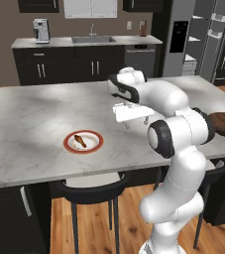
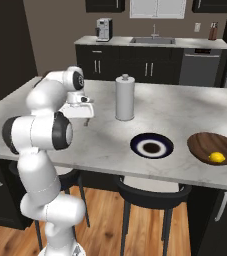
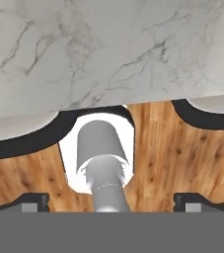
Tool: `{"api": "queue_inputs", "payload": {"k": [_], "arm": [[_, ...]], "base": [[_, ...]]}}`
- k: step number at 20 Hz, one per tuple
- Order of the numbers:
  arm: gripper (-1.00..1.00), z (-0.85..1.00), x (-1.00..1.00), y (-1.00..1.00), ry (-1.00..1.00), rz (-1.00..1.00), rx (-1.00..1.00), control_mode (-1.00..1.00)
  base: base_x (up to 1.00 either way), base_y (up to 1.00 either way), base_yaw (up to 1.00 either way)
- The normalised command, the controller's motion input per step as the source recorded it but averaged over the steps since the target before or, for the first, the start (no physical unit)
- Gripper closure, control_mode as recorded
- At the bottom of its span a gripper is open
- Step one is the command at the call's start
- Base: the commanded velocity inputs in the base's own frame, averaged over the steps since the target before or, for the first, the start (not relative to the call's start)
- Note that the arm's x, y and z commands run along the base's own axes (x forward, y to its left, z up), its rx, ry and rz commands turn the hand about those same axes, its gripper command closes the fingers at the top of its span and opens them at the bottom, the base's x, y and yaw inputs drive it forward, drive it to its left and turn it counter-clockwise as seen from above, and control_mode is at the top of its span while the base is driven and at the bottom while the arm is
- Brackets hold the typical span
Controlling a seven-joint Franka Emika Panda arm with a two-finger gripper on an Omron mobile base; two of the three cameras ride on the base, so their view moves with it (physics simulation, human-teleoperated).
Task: Pick the chicken drumstick and lemon from their plates and place them in the bowl. Then put the bowl in the fridge.
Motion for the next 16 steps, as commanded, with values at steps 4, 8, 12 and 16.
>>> {"api": "queue_inputs", "payload": {"k": [4,8,12,16], "arm": [[-1.00,0.02,0.07,0.63,0.00,0.09,0.06,-1.00],[-1.00,0.00,0.10,0.62,0.00,0.10,0.11,-1.00],[-1.00,0.00,0.02,0.50,-0.03,0.13,0.17,-1.00],[-1.00,-0.08,0.00,0.47,-0.08,0.13,0.15,-1.00]], "base": [[0.00,0.00,0.00],[0.00,0.00,0.00],[0.00,0.00,0.00],[0.00,0.00,0.00]]}}
